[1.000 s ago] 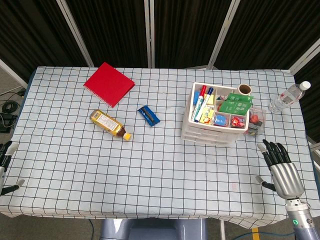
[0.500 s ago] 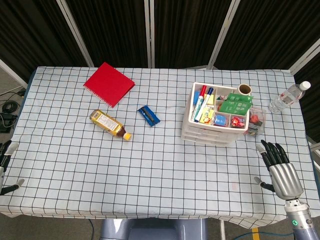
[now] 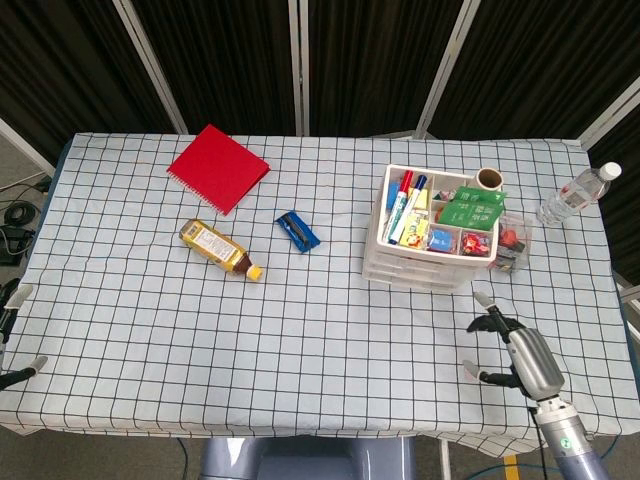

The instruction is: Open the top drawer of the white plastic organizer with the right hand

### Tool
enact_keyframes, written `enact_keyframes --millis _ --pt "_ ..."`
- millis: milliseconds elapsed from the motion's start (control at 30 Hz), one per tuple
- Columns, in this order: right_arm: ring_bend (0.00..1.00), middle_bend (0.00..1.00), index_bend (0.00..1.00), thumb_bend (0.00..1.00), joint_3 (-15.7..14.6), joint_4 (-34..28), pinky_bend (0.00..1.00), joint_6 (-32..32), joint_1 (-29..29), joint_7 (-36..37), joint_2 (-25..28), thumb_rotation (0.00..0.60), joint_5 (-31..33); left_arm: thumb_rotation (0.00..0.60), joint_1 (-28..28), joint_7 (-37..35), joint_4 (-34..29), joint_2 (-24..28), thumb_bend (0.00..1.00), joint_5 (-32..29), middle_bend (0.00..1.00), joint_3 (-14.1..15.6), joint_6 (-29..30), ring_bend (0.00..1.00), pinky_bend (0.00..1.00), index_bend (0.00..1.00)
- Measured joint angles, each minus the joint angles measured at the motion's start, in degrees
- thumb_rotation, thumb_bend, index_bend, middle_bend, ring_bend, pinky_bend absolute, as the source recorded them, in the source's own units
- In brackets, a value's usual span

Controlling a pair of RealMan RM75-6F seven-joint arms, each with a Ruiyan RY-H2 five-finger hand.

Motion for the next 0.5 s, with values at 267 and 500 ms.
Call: enact_keyframes --millis 267,500 --pt "0.84 0.87 0.0 0.44 0.47 -8.9 0.73 -11.93 4.7 22.92 0.82 0.6 5.32 0.6 0.04 -1.1 0.62 -0.19 0.0 0.62 0.0 -0.08 0.5 0.0 0.0 0.0" --pt "0.85 0.88 0.0 0.49 2.01 -11.81 0.73 -18.18 7.81 33.98 0.07 0.6 9.48 0.6 0.09 -1.29 0.74 -0.29 0.0 0.81 0.0 -0.21 0.91 0.0 0.0 0.0"
